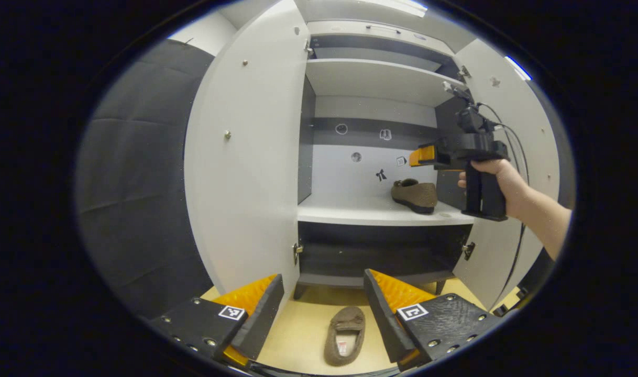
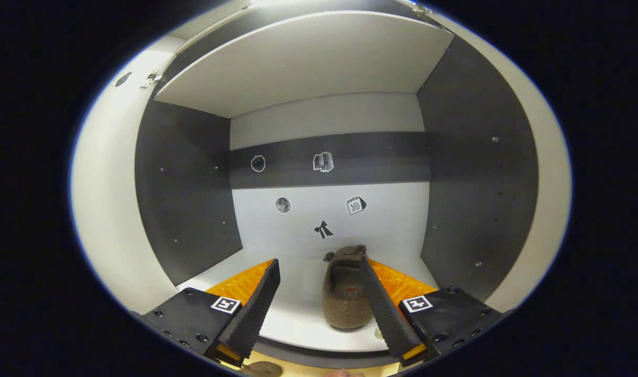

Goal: Grab one shoe with the right hand and put it into the shoe cabinet, grab the other shoe with the left hand and put it into the shoe cabinet; then close the right door with the right hand and the left door with the left hand.

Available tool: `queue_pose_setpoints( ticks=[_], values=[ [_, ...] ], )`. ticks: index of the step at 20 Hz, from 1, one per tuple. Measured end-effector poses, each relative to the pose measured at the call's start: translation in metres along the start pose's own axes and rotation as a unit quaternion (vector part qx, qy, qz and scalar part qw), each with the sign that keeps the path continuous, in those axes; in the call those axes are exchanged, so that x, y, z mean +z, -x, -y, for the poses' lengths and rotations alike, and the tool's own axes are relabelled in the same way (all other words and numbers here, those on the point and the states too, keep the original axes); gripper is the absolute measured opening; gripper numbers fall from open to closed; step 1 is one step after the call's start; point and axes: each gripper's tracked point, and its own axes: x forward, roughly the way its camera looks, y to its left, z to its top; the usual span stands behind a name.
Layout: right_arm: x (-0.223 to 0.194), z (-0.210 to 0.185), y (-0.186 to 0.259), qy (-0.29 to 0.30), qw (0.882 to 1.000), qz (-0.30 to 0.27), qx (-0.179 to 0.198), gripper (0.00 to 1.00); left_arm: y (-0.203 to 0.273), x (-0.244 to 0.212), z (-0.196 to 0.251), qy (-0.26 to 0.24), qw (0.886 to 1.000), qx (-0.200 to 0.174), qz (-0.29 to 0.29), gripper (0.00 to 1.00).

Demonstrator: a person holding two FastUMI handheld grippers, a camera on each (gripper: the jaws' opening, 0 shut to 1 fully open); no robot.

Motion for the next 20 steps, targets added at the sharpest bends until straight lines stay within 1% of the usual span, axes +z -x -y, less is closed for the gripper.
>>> queue_pose_setpoints(
  ticks=[1, 3, 4, 5, 6, 7, 8, 9, 10, 11, 12, 13, 14, 15, 16, 17, 18, 19, 20],
  values=[
    [0.0, -0.001, 0.01, -0.003, 1.0, 0.004, -0.002, 0.93, -0.003, -0.003, 0.001, -0.007, 1.0, -0.007, -0.005, 0.92],
    [-0.003, -0.001, 0.032, -0.004, 1.0, 0.01, -0.01, 0.93, -0.011, -0.015, 0.006, -0.019, 0.999, -0.03, -0.02, 0.84],
    [-0.007, -0.003, 0.045, 0.001, 1.0, 0.009, -0.009, 0.99, -0.015, -0.022, 0.008, -0.024, 0.998, -0.041, -0.031, 0.89],
    [-0.011, -0.004, 0.058, 0.01, 1.0, 0.007, -0.007, 0.96, -0.02, -0.033, 0.01, -0.028, 0.997, -0.051, -0.044, 0.89],
    [-0.015, -0.003, 0.07, 0.022, 1.0, 0.005, -0.008, 0.96, -0.026, -0.045, 0.011, -0.033, 0.996, -0.06, -0.06, 0.89],
    [-0.019, -0.002, 0.083, 0.031, 0.999, 0.006, -0.012, 0.99, -0.031, -0.057, 0.014, -0.036, 0.994, -0.07, -0.077, 0.85],
    [-0.023, -0.003, 0.096, 0.036, 0.999, 0.006, -0.014, 0.93, -0.033, -0.068, 0.016, -0.037, 0.991, -0.082, -0.094, 0.89],
    [-0.027, -0.003, 0.11, 0.037, 0.999, 0.006, -0.016, 0.96, -0.034, -0.08, 0.019, -0.039, 0.988, -0.093, -0.113, 0.89],
    [-0.03, -0.004, 0.124, 0.034, 0.999, 0.009, -0.019, 0.96, -0.036, -0.094, 0.023, -0.043, 0.985, -0.101, -0.132, 0.93],
    [-0.034, -0.007, 0.137, 0.029, 0.999, 0.011, -0.021, 0.96, -0.032, -0.1, 0.021, -0.06, 0.979, -0.103, -0.163, 0.89],
    [-0.038, -0.009, 0.151, 0.023, 0.999, 0.012, -0.022, 0.96, -0.03, -0.106, 0.018, -0.084, 0.973, -0.106, -0.187, 0.93],
    [-0.043, -0.01, 0.163, 0.021, 0.999, 0.01, -0.024, 0.93, -0.034, -0.116, 0.015, -0.1, 0.967, -0.11, -0.207, 0.89],
    [-0.049, -0.007, 0.174, 0.019, 0.999, 0.005, -0.031, 0.96, -0.036, -0.123, 0.017, -0.102, 0.962, -0.118, -0.224, 0.93],
    [-0.056, -0.006, 0.186, 0.014, 0.999, 0.0, -0.036, 0.97, -0.039, -0.128, 0.022, -0.098, 0.958, -0.127, -0.237, 0.89],
    [-0.062, -0.006, 0.196, 0.008, 0.999, -0.005, -0.042, 0.97, -0.04, -0.133, 0.022, -0.097, 0.954, -0.132, -0.252, 0.89],
    [-0.069, -0.002, 0.206, 0.007, 0.999, -0.01, -0.051, 0.97, -0.042, -0.133, 0.021, -0.098, 0.95, -0.135, -0.262, 0.94],
    [-0.074, 0.005, 0.218, 0.006, 0.998, -0.015, -0.066, 0.97, -0.044, -0.131, 0.019, -0.1, 0.948, -0.136, -0.272, 0.94],
    [-0.081, 0.009, 0.228, 0.004, 0.997, -0.021, -0.078, 0.97, -0.046, -0.132, 0.02, -0.098, 0.945, -0.136, -0.281, 0.89],
    [-0.087, 0.012, 0.238, 0.0, 0.996, -0.029, -0.087, 0.97, -0.048, -0.133, 0.021, -0.096, 0.942, -0.137, -0.291, 0.94]
  ],
)
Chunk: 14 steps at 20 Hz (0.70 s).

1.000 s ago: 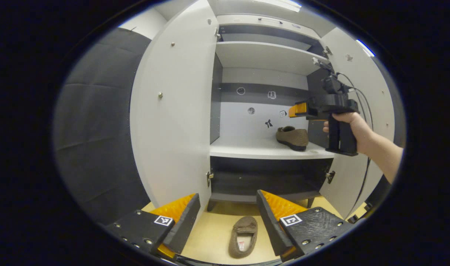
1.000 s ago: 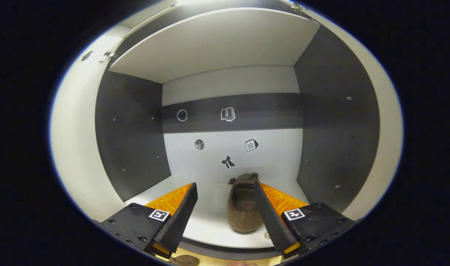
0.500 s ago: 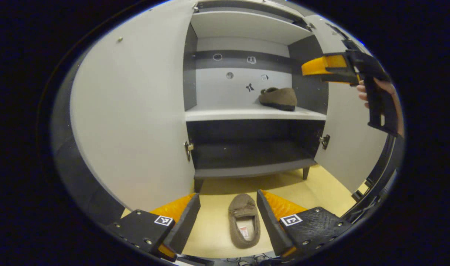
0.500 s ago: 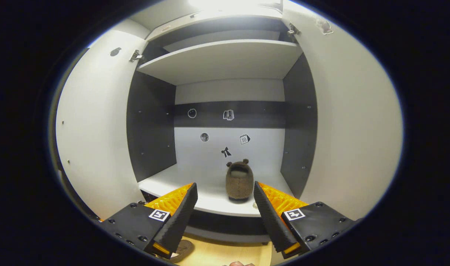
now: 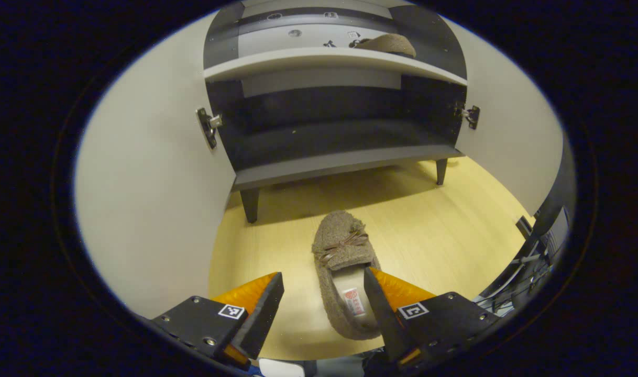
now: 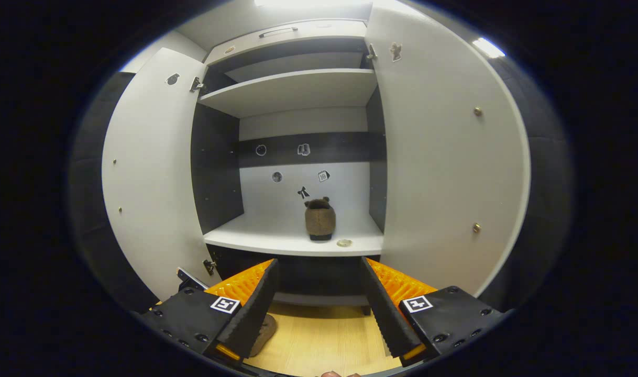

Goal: Grab one shoe with the right hand and put it into the shoe cabinet, grab the other shoe with the left hand and put it into the shoe cabinet; then close the right door with the right hand and the left door with the left hand.

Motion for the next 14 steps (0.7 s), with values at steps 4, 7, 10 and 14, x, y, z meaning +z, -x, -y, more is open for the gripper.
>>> queue_pose_setpoints(
  ticks=[4, 7, 10, 14],
  values=[
    [-0.023, 0.023, 0.034, 0.003, 0.999, -0.028, -0.037, 0.97, -0.008, 0.001, 0.005, -0.018, 1.0, 0.002, -0.022, 0.89],
    [-0.033, 0.041, 0.063, 0.015, 0.997, -0.039, -0.064, 0.94, -0.013, -0.008, 0.011, -0.017, 0.999, -0.01, -0.027, 0.94],
    [-0.047, 0.055, 0.087, 0.012, 0.994, -0.06, -0.093, 0.97, -0.015, -0.012, 0.01, 0.0, 0.999, -0.02, -0.039, 0.82],
    [-0.048, 0.071, 0.106, 0.015, 0.991, -0.057, -0.122, 0.97, -0.012, -0.022, 0.022, 0.063, 0.994, -0.039, -0.082, 0.59]
  ],
)
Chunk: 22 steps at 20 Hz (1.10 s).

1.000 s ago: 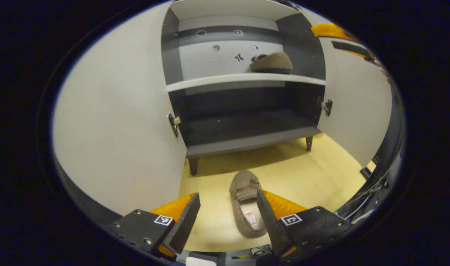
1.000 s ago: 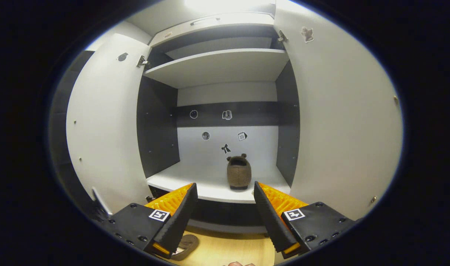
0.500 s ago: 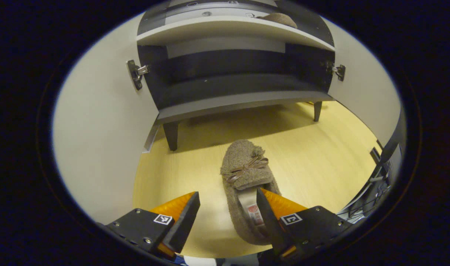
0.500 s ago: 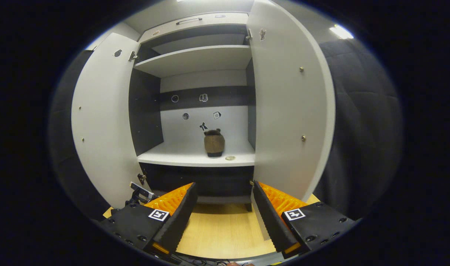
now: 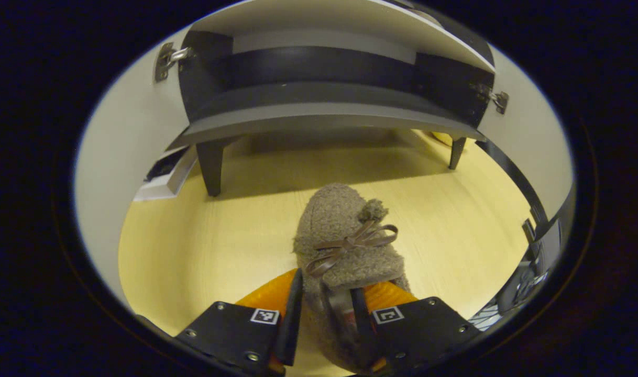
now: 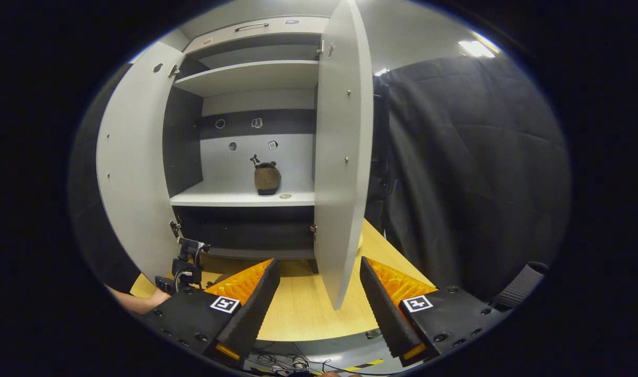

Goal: Grab one shoe with the right hand and put it into the shoe cabinet, grab the other shoe with the left hand and put it into the shoe cabinet; then close the right door with the right hand and the left door with the left hand.

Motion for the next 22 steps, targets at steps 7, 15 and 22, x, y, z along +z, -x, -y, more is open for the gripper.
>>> queue_pose_setpoints(
  ticks=[7, 15, 22],
  values=[
    [0.02, 0.06, 0.012, -0.004, 0.997, 0.045, -0.059, 0.98, -0.011, 0.0, -0.012, 0.009, 1.0, 0.028, -0.003, 0.19],
    [0.008, 0.143, -0.008, -0.052, 0.993, 0.033, -0.097, 0.97, -0.016, -0.003, -0.004, 0.049, 0.997, 0.047, -0.019, 0.03],
    [0.011, 0.193, -0.039, -0.089, 0.99, 0.041, -0.098, 0.92, 0.007, 0.022, -0.025, 0.083, 0.995, 0.056, 0.0, 0.02]
  ],
)
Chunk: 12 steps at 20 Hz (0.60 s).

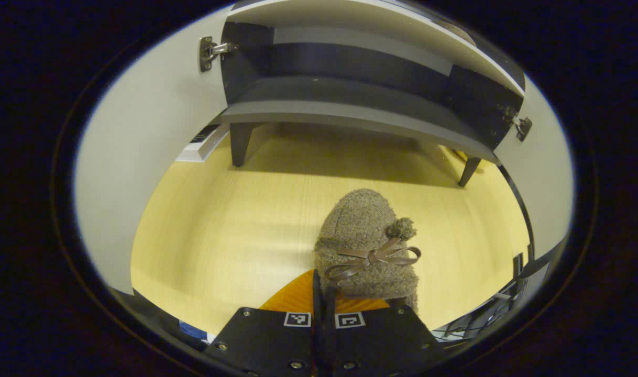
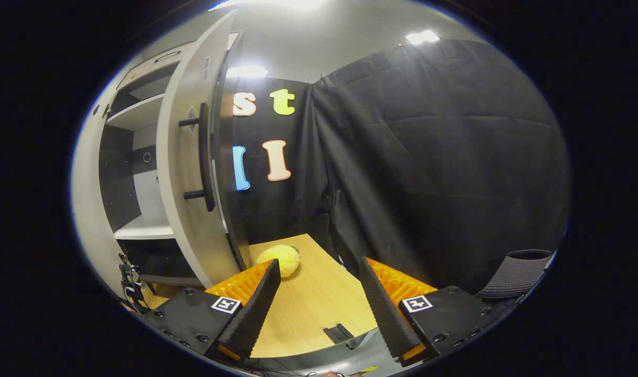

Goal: Grab one shoe with the right hand and put it into the shoe cabinet, grab the other shoe with the left hand and put it into the shoe cabinet; then close the right door with the right hand and the left door with the left hand.

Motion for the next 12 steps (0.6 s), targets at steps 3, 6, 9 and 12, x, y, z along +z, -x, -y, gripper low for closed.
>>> queue_pose_setpoints(
  ticks=[3, 6, 9, 12],
  values=[
    [0.004, 0.001, -0.015, 0.006, 1.0, 0.004, 0.01, 0.96, 0.013, 0.01, -0.012, 0.016, 1.0, 0.001, 0.021, 0.02],
    [0.014, -0.005, -0.031, 0.009, 1.0, 0.006, 0.018, 0.92, 0.018, 0.016, -0.018, 0.035, 0.998, -0.008, 0.046, 0.02],
    [0.02, -0.003, -0.036, 0.015, 1.0, 0.012, 0.024, 0.96, 0.015, 0.014, -0.022, 0.036, 0.995, -0.023, 0.089, 0.02],
    [0.025, -0.005, -0.047, 0.024, 0.999, 0.017, 0.029, 0.92, 0.022, 0.022, -0.028, 0.037, 0.991, -0.029, 0.122, 0.02]
  ],
)
